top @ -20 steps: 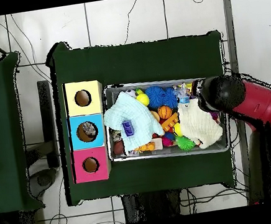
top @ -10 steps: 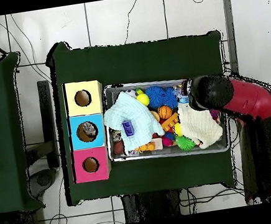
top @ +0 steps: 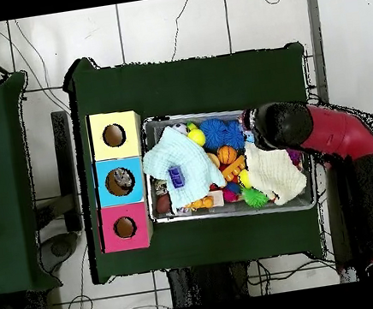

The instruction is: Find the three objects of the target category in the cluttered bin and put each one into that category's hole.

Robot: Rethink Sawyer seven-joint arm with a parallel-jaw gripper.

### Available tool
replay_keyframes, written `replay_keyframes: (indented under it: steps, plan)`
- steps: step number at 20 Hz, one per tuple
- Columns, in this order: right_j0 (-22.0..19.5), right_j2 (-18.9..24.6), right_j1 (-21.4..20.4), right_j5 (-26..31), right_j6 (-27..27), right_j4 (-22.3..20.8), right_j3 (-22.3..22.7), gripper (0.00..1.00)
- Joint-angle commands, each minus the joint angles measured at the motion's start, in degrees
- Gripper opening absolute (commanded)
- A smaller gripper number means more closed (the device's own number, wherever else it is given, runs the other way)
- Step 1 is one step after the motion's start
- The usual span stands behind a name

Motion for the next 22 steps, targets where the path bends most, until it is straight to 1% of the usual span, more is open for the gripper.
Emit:
replay_keyframes:
  steps: [1, 3, 6, 10, 15, 17, 19, 22]
  plan:
    - [-1.08, 7.67, 2.04, -4.11, -5.55, -4.22, 5.94, 1.0]
    - [-1.74, 8.92, 2.29, -5.05, -6.66, -5.08, 6.63, 1.0]
    - [-3.14, 11.3, 2.64, -5.02, -8.51, -6.15, 7.79, 1.0]
    - [-4.06, 12.6, 1.59, -5.26, -8.84, -8.12, 10.55, 1.0]
    - [-5.75, 14.54, 2.57, -6.05, -9.81, -11.25, 12.74, 1.0]
    - [-6.04, 14.62, 2.87, -6.55, -9.07, -12.46, 13.87, 1.0]
    - [-5.58, 13.63, 2.64, -7.54, -7.18, -14.12, 15.19, 1.0]
    - [-5.14, 12.14, 2.88, -7.35, -4.93, -15.86, 16.6, 1.0]
